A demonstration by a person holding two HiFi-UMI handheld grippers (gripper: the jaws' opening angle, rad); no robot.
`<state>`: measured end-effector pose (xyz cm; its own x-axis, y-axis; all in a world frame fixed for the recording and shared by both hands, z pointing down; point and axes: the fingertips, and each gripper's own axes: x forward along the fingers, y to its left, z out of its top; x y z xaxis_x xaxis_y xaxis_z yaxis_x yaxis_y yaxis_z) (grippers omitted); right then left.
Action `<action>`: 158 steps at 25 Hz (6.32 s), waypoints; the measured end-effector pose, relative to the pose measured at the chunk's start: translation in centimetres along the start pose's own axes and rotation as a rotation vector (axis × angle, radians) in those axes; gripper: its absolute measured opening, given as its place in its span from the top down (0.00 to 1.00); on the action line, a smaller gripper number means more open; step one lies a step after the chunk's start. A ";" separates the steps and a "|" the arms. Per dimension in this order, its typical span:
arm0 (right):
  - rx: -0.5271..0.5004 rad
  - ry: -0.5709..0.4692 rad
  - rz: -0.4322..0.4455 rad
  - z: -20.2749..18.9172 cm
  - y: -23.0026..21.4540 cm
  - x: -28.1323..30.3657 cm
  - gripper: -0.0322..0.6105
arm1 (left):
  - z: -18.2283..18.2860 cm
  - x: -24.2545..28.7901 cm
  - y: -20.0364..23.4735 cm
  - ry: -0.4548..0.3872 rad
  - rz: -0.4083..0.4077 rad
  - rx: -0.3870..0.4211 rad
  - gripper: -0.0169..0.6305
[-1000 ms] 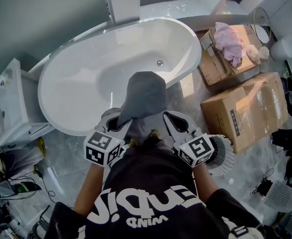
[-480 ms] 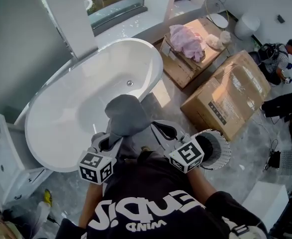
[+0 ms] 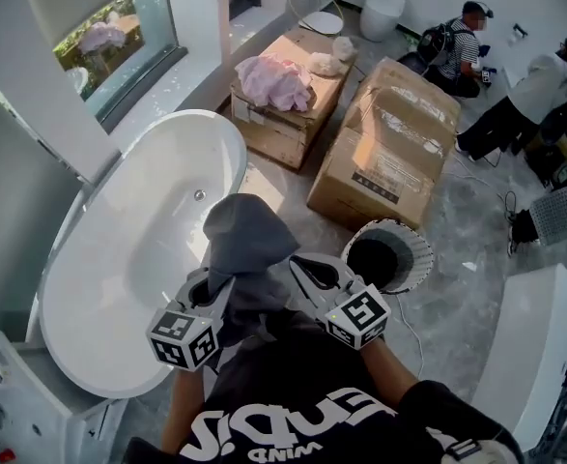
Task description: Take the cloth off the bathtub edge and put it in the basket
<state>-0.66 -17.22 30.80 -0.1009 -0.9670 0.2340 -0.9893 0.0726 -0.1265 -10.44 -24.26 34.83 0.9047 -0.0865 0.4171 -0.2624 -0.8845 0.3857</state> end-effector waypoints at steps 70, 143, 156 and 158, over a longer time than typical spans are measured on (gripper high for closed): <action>0.299 -0.225 -1.097 -8.3 -23.4 -44.0 0.94 | 2.2 31.5 -42.9 0.350 -0.844 0.397 0.87; 0.593 -0.087 -1.208 -27.9 -36.3 -43.2 0.94 | -21.8 53.1 -39.1 0.640 -0.875 0.553 0.87; 0.686 -0.066 -1.236 -36.0 -37.5 -42.4 0.94 | -30.0 58.0 -35.7 0.666 -0.815 0.564 0.86; 0.698 -0.060 -1.226 -36.5 -37.3 -42.1 0.94 | -30.6 58.4 -35.4 0.667 -0.804 0.581 0.86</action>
<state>36.60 29.70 60.82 0.7957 -0.3370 0.5033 -0.1878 -0.9272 -0.3240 41.40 16.04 70.73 0.3424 0.6898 0.6379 0.6455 -0.6660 0.3737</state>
